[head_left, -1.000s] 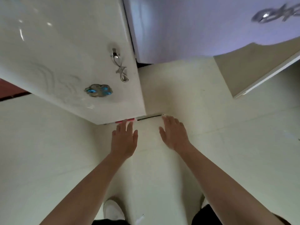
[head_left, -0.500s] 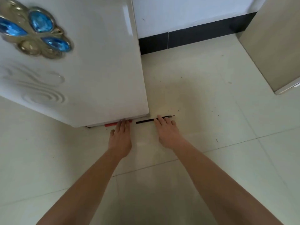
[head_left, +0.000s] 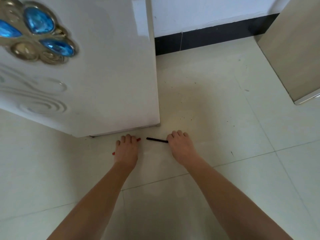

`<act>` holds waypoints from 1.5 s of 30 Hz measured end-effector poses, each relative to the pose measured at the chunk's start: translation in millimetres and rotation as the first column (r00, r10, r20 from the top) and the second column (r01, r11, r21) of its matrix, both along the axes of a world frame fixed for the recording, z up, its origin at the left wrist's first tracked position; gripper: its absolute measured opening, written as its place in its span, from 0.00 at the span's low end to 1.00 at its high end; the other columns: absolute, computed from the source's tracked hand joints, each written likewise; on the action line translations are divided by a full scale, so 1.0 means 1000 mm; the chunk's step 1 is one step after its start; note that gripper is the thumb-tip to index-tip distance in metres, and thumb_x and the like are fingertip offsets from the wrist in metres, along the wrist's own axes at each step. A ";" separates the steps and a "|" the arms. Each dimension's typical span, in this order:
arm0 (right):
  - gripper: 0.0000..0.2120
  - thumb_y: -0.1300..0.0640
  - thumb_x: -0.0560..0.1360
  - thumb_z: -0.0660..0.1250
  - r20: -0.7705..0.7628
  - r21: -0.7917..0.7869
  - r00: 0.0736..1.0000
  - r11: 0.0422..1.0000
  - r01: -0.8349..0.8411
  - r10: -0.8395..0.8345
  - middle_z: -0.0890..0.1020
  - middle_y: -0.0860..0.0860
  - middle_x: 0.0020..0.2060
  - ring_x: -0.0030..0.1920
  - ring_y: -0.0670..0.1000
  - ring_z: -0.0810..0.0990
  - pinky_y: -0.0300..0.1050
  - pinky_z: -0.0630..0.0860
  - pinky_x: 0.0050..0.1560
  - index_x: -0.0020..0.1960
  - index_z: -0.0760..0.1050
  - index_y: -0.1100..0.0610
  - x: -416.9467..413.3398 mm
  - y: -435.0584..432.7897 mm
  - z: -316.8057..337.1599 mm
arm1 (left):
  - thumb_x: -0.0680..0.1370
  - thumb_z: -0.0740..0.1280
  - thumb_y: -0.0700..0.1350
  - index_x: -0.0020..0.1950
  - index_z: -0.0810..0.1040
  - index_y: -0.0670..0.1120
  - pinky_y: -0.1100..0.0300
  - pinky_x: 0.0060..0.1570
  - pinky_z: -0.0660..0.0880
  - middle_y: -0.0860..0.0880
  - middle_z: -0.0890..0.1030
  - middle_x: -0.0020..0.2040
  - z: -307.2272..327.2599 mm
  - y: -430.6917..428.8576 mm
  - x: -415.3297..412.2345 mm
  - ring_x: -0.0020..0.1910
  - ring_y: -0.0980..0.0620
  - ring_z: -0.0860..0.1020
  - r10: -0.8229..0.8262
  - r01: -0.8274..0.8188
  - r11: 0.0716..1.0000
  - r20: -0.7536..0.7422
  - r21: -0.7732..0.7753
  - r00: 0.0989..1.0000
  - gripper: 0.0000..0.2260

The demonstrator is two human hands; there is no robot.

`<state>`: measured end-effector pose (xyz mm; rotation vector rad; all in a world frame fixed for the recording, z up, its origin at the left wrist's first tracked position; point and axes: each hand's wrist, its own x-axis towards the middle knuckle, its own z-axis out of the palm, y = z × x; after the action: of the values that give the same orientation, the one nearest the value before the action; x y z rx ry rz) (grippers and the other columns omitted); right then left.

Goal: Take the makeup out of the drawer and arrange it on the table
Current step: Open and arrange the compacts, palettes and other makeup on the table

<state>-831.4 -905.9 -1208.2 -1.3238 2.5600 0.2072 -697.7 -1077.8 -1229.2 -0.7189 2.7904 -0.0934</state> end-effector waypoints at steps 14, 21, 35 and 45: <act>0.09 0.60 0.82 0.57 0.262 -0.153 0.946 0.959 0.237 -0.192 0.77 0.53 0.53 0.53 0.56 0.76 0.50 0.71 0.51 0.59 0.72 0.57 0.034 0.075 0.297 | 0.84 0.55 0.50 0.59 0.72 0.47 0.49 0.40 0.75 0.48 0.77 0.48 0.326 0.083 0.042 0.41 0.40 0.80 0.397 -0.223 0.817 -0.240 0.531 0.886 0.11; 0.03 0.61 0.83 0.60 0.861 -0.217 0.408 0.508 0.833 -0.302 0.78 0.51 0.44 0.42 0.52 0.76 0.39 0.69 0.40 0.57 0.71 0.58 0.019 0.091 0.579 | 0.77 0.63 0.57 0.39 0.79 0.46 0.55 0.44 0.71 0.48 0.80 0.36 0.606 0.099 0.005 0.41 0.46 0.78 0.695 -0.350 0.480 -0.106 0.804 0.711 0.16; 0.07 0.58 0.81 0.66 0.963 0.029 -0.026 -0.005 1.000 0.270 0.84 0.55 0.48 0.44 0.50 0.84 0.44 0.77 0.43 0.57 0.73 0.58 -0.037 0.130 0.878 | 0.77 0.71 0.44 0.54 0.82 0.42 0.61 0.33 0.68 0.46 0.84 0.43 0.908 0.156 -0.060 0.33 0.54 0.69 0.783 -0.017 0.092 -0.062 0.996 0.619 0.08; 0.17 0.47 0.82 0.64 0.857 0.290 -0.250 -0.022 0.957 0.451 0.80 0.52 0.38 0.36 0.48 0.79 0.41 0.77 0.36 0.58 0.79 0.60 -0.034 0.124 0.882 | 0.80 0.67 0.45 0.55 0.80 0.40 0.65 0.26 0.66 0.49 0.80 0.40 0.906 0.167 -0.079 0.30 0.57 0.68 0.923 0.272 -0.287 0.189 0.919 0.336 0.09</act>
<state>-865.9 -782.4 -326.6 0.4194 1.0424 -2.0682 -777.0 -910.9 -323.1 -1.4108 1.3531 2.8789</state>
